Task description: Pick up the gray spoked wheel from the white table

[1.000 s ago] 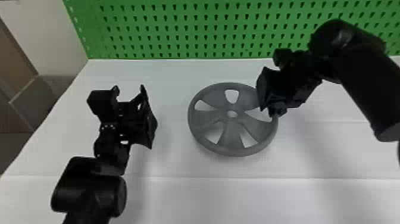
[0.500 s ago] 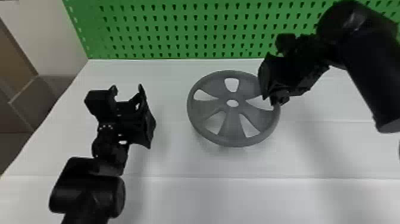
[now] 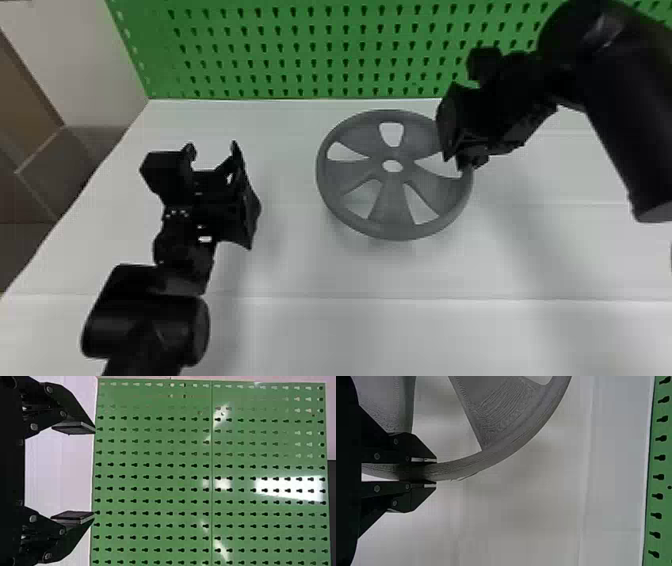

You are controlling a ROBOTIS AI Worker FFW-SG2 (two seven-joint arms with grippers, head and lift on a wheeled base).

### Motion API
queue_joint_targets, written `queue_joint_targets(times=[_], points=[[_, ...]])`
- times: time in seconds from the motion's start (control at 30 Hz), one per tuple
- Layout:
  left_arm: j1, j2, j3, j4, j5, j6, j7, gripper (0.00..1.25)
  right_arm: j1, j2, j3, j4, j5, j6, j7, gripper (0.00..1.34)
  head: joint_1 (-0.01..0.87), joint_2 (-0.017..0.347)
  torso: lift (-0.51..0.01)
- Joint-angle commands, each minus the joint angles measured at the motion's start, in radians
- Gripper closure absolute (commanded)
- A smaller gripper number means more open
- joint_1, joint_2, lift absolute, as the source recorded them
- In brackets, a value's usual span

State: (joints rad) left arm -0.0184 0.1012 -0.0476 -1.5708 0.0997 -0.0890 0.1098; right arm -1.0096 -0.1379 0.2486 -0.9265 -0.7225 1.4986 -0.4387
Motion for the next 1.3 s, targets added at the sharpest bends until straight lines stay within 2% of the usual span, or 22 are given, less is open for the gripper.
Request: queue_joint_targets(times=[0.0,0.13,0.3,0.47,0.63,0.73,0.9,1.0,1.03,1.17,1.27], points=[[0.000,0.000,-0.001,0.000,0.000,0.000,0.001,0.49,0.005,0.000,0.000,0.000,0.000,-0.003,0.000,1.26,0.779,0.091,-0.074],[0.001,0.000,0.002,-0.002,0.000,0.000,-0.001,0.49,0.022,0.000,-0.012,-0.012,-0.003,-0.034,0.000,1.26,0.779,0.091,-0.074],[0.006,0.000,0.008,-0.005,0.000,0.000,-0.001,0.49,0.051,0.000,-0.017,-0.092,0.058,-0.067,0.000,1.26,0.779,0.091,-0.074],[0.015,0.000,0.018,-0.015,0.002,0.000,0.001,0.49,0.098,-0.003,-0.051,-0.169,0.061,-0.141,0.000,1.26,0.779,0.091,-0.074],[0.029,0.000,0.038,-0.032,0.003,0.000,0.001,0.49,0.171,0.006,-0.100,-0.270,0.064,-0.218,0.000,1.26,0.779,0.091,-0.074],[0.032,-0.002,0.045,-0.035,0.005,0.000,-0.001,0.49,0.221,-0.002,-0.091,-0.356,0.075,-0.285,0.000,1.26,0.779,0.091,-0.074],[0.043,-0.002,0.063,-0.049,0.009,-0.002,-0.001,0.49,0.316,0.014,-0.095,-0.479,0.135,-0.379,0.002,1.26,0.779,0.091,-0.074],[0.044,-0.002,0.064,-0.051,0.009,-0.002,-0.001,0.49,0.385,0.011,-0.091,-0.545,0.160,-0.463,0.003,1.26,0.779,0.092,-0.074],[0.046,0.000,0.066,-0.051,0.011,-0.003,0.001,0.49,0.402,0.011,-0.091,-0.555,0.167,-0.492,0.014,1.26,0.779,0.092,-0.074],[0.048,-0.002,0.071,-0.052,0.015,-0.006,-0.001,0.49,0.464,0.009,-0.084,-0.583,0.278,-0.587,0.140,1.26,0.779,0.092,-0.074],[0.048,-0.002,0.071,-0.054,0.017,-0.008,-0.001,0.49,0.525,0.012,-0.075,-0.609,0.345,-0.709,0.166,1.26,0.779,0.092,-0.074]])
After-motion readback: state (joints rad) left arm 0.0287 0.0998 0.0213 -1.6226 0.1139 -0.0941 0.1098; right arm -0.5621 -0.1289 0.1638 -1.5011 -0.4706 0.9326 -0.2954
